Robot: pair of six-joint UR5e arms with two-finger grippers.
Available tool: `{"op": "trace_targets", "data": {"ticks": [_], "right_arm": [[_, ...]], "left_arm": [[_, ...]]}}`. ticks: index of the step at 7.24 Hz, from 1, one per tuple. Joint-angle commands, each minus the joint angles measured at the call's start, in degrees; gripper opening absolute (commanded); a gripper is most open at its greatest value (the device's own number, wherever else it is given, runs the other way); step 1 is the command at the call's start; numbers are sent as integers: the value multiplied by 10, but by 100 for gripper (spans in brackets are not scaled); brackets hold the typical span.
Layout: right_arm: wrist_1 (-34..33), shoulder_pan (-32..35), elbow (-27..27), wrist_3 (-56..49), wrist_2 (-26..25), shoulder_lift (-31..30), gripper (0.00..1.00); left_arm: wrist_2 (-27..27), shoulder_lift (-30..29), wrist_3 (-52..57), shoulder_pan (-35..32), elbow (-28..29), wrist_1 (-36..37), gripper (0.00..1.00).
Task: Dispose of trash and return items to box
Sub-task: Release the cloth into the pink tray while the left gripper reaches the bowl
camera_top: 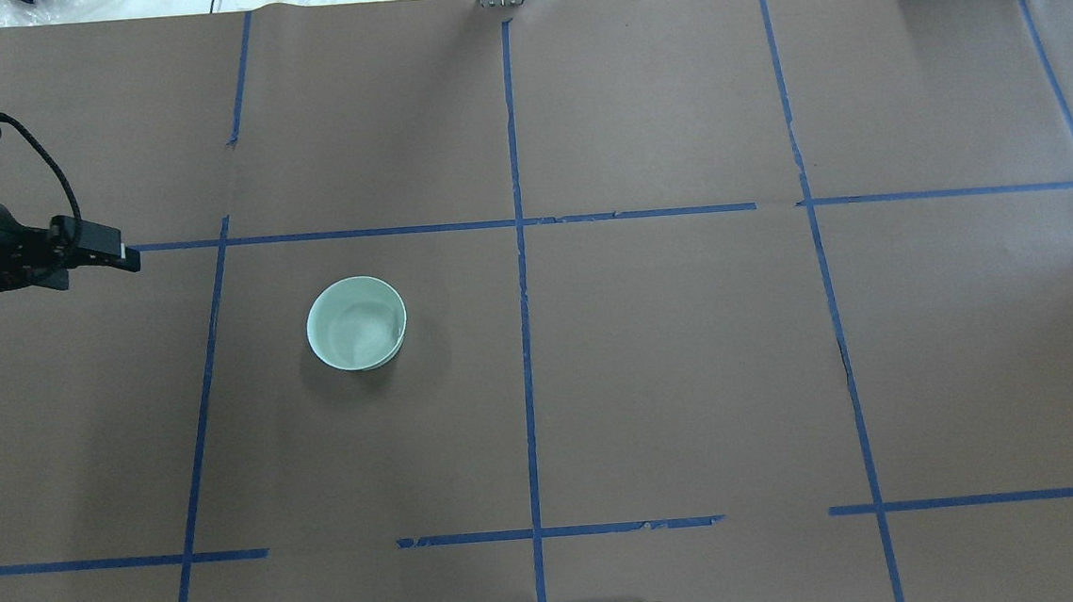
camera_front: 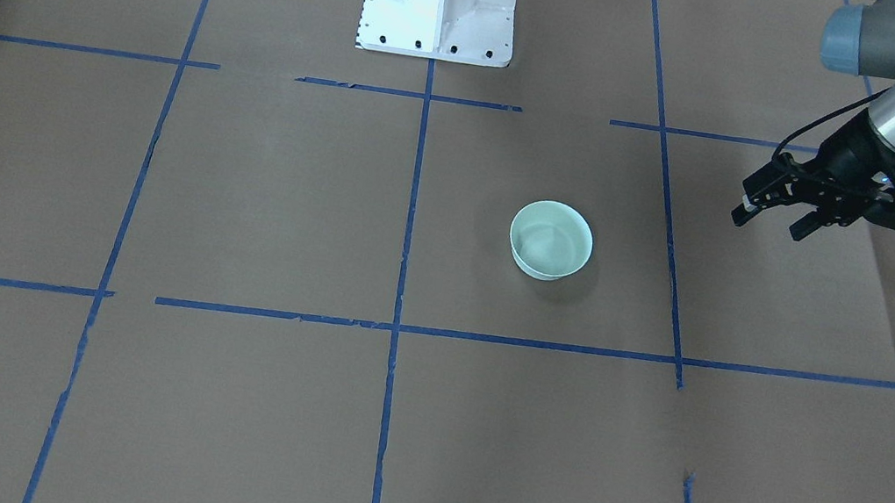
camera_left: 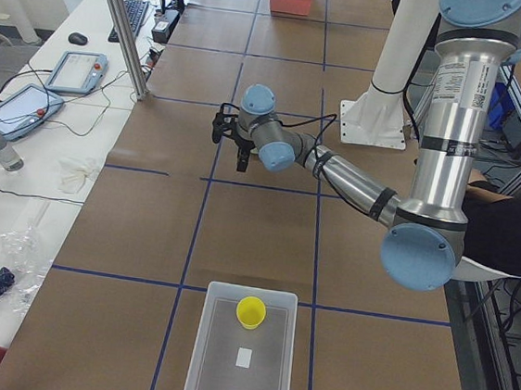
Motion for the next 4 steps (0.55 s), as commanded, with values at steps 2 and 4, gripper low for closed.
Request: {"op": "trace_targets", "data": {"ticks": [2, 4], "right_arm": [[-11, -37, 48, 96, 47, 13, 100], [-7, -106, 90, 194, 49, 13, 100]], "left_arm": [[74, -56, -122, 101, 7, 4, 100], [136, -89, -146, 152, 47, 14, 99]]}}
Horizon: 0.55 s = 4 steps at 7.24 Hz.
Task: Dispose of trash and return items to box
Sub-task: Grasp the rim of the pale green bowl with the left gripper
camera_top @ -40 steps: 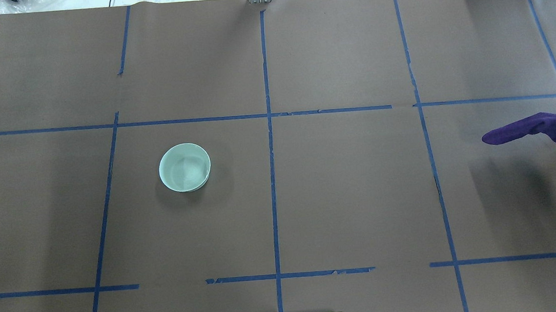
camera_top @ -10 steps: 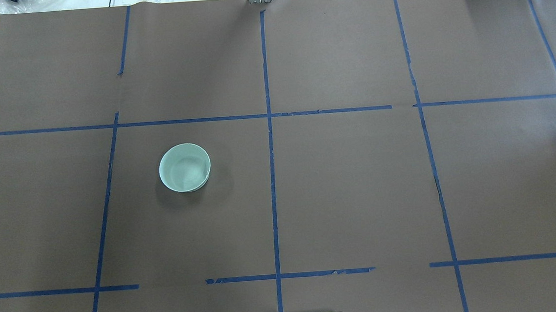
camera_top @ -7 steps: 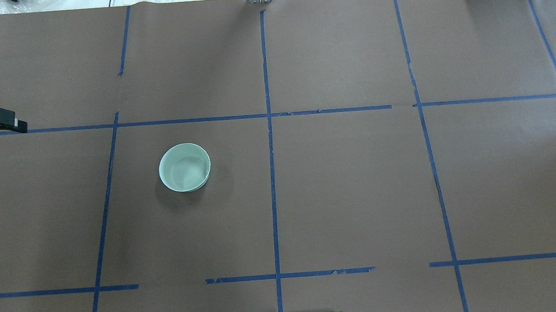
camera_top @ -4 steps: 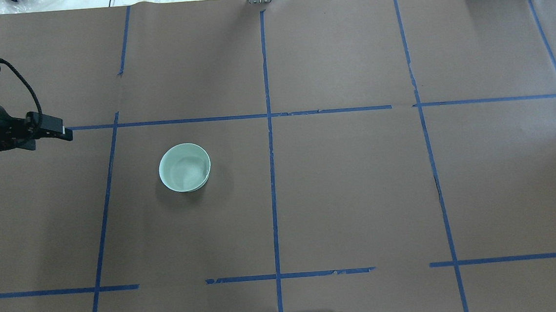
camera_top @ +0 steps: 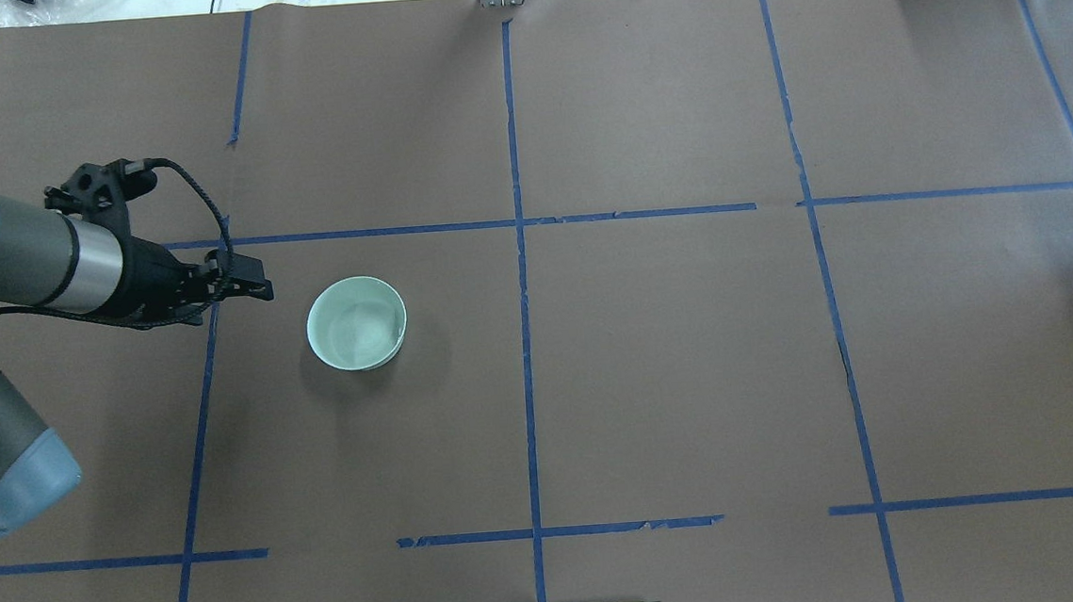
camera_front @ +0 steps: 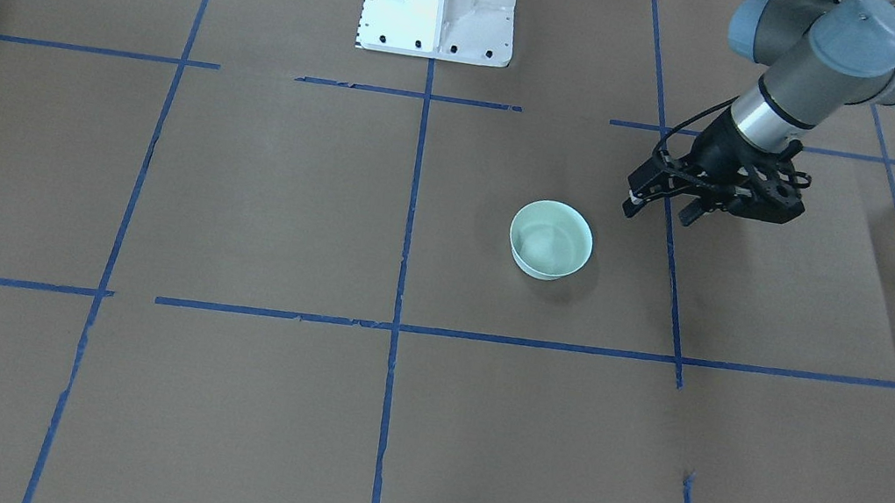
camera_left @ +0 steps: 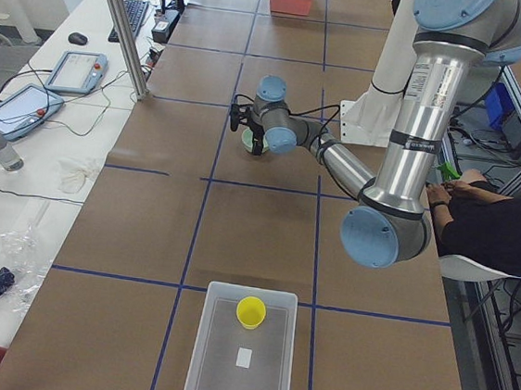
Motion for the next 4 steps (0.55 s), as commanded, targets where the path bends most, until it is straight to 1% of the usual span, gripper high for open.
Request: {"op": "trace_targets", "data": {"ticks": [1, 2, 3, 4], "right_arm": [[4, -68, 17, 62, 5, 0, 100], [5, -74, 17, 62, 2, 0, 100], [6, -74, 17, 61, 0, 0, 100], [6, -74, 17, 61, 0, 0, 100]], "left_arm": [[55, -31, -13, 44, 26, 35, 99], [70, -39, -17, 61, 34, 47, 99], [74, -64, -24, 76, 61, 47, 98], [75, -75, -24, 76, 85, 46, 96]]}}
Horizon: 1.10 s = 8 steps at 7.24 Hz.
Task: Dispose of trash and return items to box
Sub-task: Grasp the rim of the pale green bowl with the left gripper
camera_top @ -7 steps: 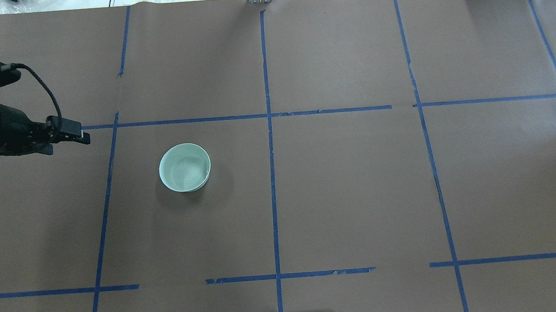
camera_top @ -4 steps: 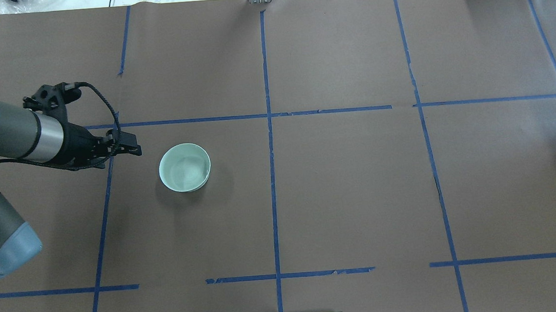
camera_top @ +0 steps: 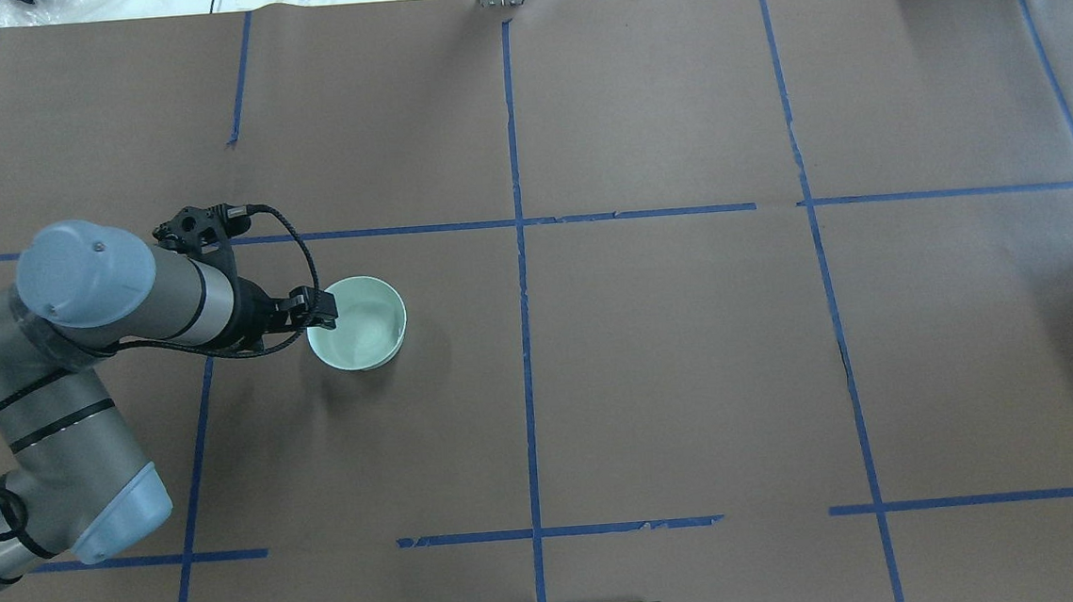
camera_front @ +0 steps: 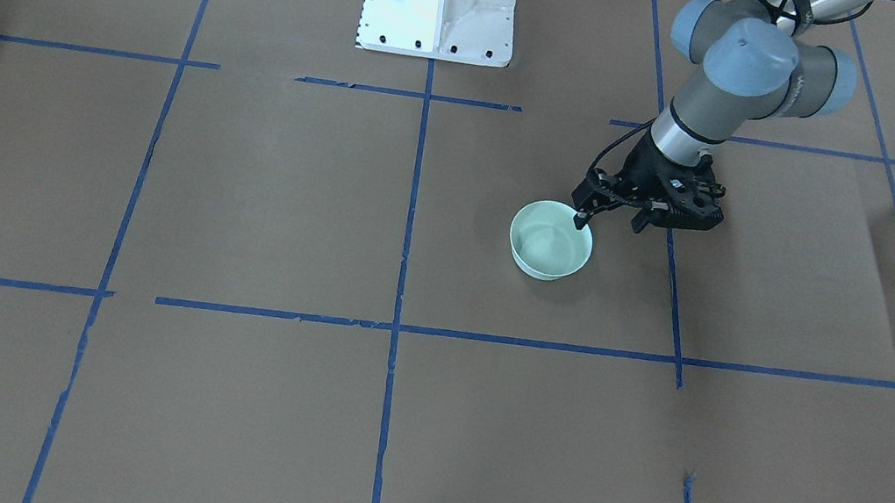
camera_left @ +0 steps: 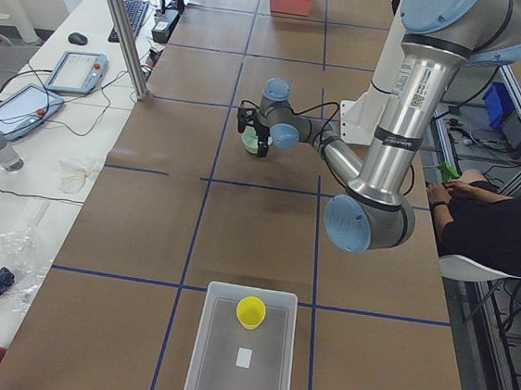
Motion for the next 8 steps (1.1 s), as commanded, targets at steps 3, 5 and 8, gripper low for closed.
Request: {"op": "trace_targets", "data": {"ticks": [3, 5, 8], "right_arm": [[2, -2, 0, 0, -1, 1, 100], [2, -3, 2, -3, -1, 1, 100], [2, -4, 4, -7, -1, 2, 100]], "left_arm": [[4, -19, -3, 15, 39, 2, 36], [3, -19, -2, 15, 37, 2, 0], [-4, -17, 3, 8, 15, 3, 0]]}}
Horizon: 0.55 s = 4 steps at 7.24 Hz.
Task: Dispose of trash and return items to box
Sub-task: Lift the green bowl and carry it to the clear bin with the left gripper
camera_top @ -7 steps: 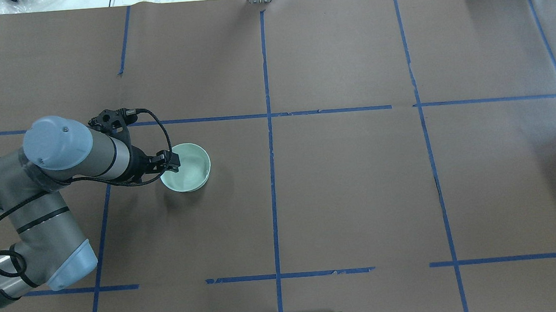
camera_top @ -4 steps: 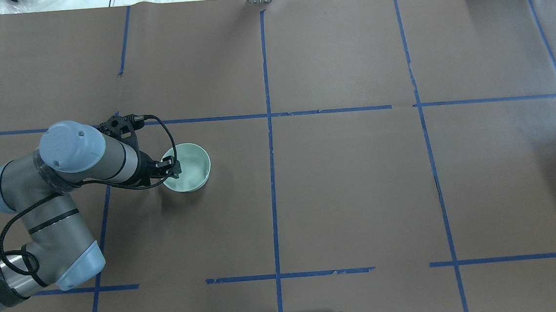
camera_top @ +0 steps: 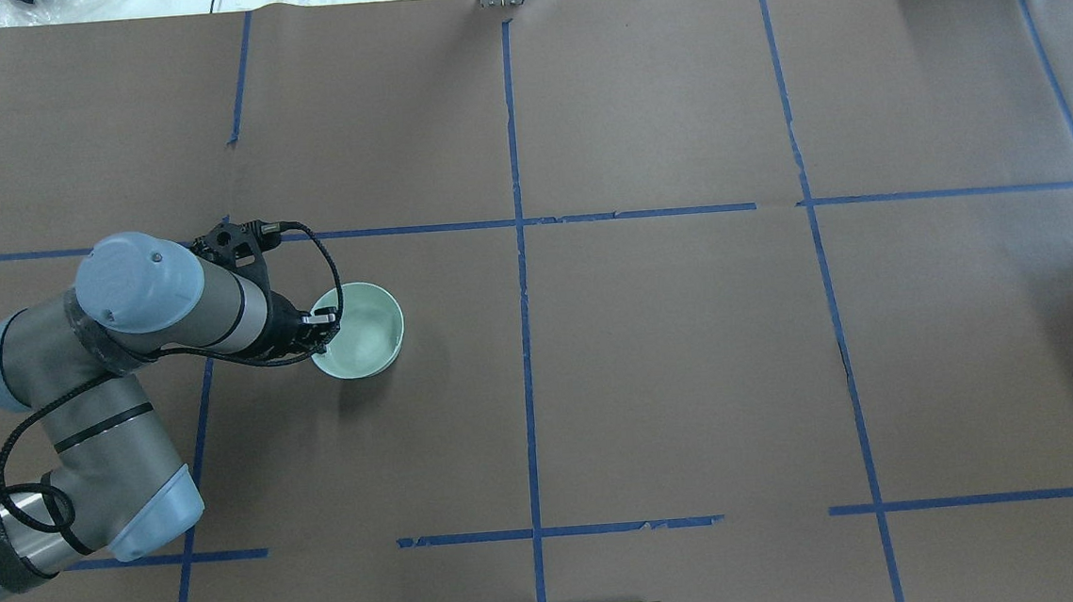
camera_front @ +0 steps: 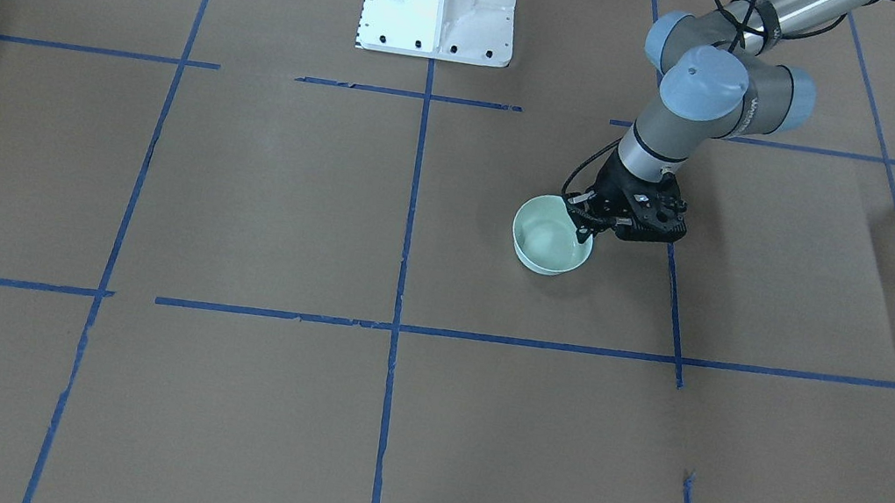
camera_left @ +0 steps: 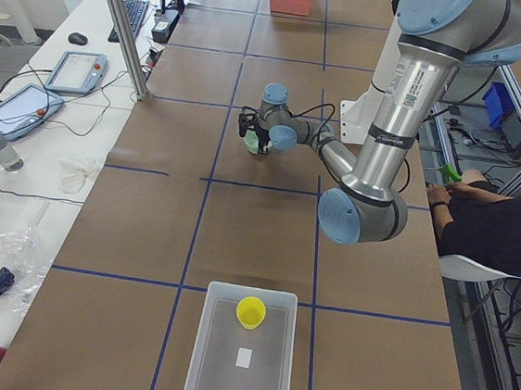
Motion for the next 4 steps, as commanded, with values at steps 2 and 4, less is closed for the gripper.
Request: {"op": "trace_targets", "data": {"ticks": [2, 4], "right_arm": [[0, -1, 1, -2, -1, 1, 100], [0, -3, 1, -2, -1, 1, 100]], "left_arm": [[-79, 7, 9, -82, -71, 53, 0], [-82, 5, 106, -144, -129, 147, 0]]}}
